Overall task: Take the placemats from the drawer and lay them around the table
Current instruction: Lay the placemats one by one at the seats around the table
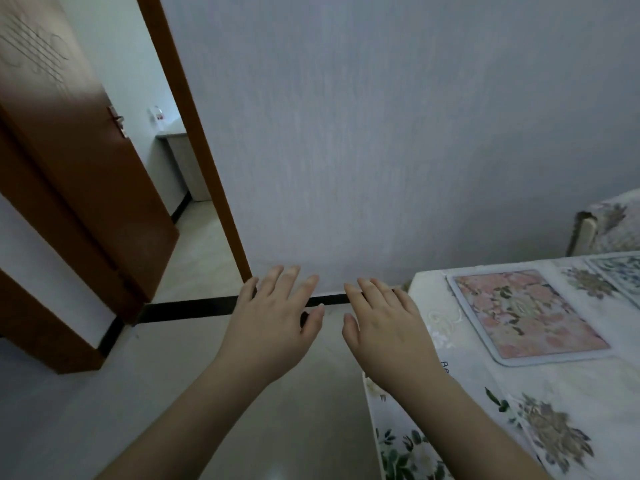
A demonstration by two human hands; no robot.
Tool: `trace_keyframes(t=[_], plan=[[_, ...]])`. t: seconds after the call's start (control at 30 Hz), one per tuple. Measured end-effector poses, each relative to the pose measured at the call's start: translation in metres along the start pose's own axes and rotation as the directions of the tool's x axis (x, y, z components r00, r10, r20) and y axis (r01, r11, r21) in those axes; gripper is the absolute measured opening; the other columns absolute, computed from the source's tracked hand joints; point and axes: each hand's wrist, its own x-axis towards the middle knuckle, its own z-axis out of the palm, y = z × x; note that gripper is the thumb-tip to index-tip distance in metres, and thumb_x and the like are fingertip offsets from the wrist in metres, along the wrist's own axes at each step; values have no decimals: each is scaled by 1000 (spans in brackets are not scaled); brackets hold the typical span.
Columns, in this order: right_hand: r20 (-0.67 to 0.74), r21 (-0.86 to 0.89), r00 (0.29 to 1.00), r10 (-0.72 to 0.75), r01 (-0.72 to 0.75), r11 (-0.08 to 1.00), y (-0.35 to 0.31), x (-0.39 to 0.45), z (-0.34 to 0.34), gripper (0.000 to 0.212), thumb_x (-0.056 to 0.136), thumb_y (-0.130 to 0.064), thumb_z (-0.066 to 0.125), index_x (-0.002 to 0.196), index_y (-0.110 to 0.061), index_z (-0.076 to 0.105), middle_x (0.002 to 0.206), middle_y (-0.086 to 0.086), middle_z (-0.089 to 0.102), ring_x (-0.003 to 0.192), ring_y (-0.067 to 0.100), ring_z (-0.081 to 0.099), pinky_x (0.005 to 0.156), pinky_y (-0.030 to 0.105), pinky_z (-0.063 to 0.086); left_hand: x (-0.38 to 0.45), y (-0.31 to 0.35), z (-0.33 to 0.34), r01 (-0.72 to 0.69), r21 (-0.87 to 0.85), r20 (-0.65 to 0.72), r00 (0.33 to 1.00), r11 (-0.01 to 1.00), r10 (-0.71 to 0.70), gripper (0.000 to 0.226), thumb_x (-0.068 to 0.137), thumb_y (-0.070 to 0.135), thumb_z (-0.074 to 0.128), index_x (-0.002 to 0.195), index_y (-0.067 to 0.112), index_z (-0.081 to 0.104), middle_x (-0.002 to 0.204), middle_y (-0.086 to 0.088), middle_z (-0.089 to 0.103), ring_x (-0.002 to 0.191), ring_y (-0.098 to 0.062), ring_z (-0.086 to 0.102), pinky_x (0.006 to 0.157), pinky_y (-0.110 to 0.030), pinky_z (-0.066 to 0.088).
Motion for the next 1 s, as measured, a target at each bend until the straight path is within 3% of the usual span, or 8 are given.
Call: trace_keyframes(t=[0.13, 0.3, 0.43, 0.5, 0.63, 0.7, 0.83, 1.0], plan=[[8, -51, 996, 84, -83, 995, 22, 10, 4, 52, 87, -36, 35, 121, -14, 68, 121, 6, 68, 115, 24, 64, 97, 46, 50, 36, 13, 9, -90, -5, 5, 996, 996, 90, 88, 78, 63, -15, 156, 36, 17, 164, 5, 19, 152, -17, 11, 122, -43, 10], [5, -117, 978, 210, -208, 971, 42, 17, 11, 53, 88, -36, 34, 124, -15, 66, 126, 5, 66, 119, 24, 62, 98, 47, 49, 83, 15, 34, -207, -45, 2, 978, 977, 208, 77, 90, 62, 4, 151, 30, 37, 158, -1, 36, 148, -23, 29, 117, -47, 23], [27, -216, 936, 350, -336, 917, 50, 27, 20, 53, 87, -36, 35, 125, -15, 66, 128, 6, 66, 119, 25, 62, 98, 48, 48, 130, 9, 52, -311, -78, 13, 950, 947, 313, 82, 85, 64, -4, 155, 33, 25, 163, 2, 24, 151, -21, 17, 120, -46, 15], [34, -257, 902, 429, -407, 876, 46, 35, 27, 55, 86, -36, 34, 124, -15, 66, 128, 8, 66, 119, 26, 62, 98, 49, 48, 150, 4, 55, -376, -120, -12, 926, 919, 378, 80, 86, 65, 2, 152, 32, 33, 160, -1, 32, 149, -24, 25, 118, -48, 20], [77, -260, 848, 524, -490, 832, 34, 47, 40, 69, 90, -43, 14, 143, -18, 49, 149, 7, 48, 139, 26, 43, 113, 46, 31, 179, -6, 61, -516, -140, 27, 851, 845, 525, 85, 80, 68, -5, 155, 37, 21, 163, 3, 23, 151, -22, 18, 119, -46, 17], [83, -282, 822, 564, -523, 804, 30, 49, 42, 72, 89, -45, 8, 148, -19, 42, 154, 6, 41, 143, 26, 36, 116, 45, 26, 190, -10, 63, -566, -149, 7, 819, 811, 573, 80, 84, 67, 1, 154, 37, 25, 162, 1, 27, 149, -23, 22, 118, -48, 20], [32, -341, 739, 673, -625, 703, 26, 43, 34, 67, 92, -44, 13, 147, -21, 42, 153, 5, 43, 141, 26, 39, 115, 46, 29, 199, 1, 66, -672, -171, -14, 733, 721, 680, 75, 89, 65, 10, 151, 33, 37, 157, -1, 37, 145, -26, 32, 115, -49, 25], [-60, -355, 613, 788, -750, 557, 26, 12, 17, 60, 93, -41, 23, 143, -19, 49, 146, 6, 51, 136, 27, 46, 110, 46, 37, 193, 47, 61, -794, -173, -20, 594, 583, 804, 83, 82, 67, -4, 156, 37, 21, 164, 4, 22, 152, -20, 15, 120, -46, 17]])
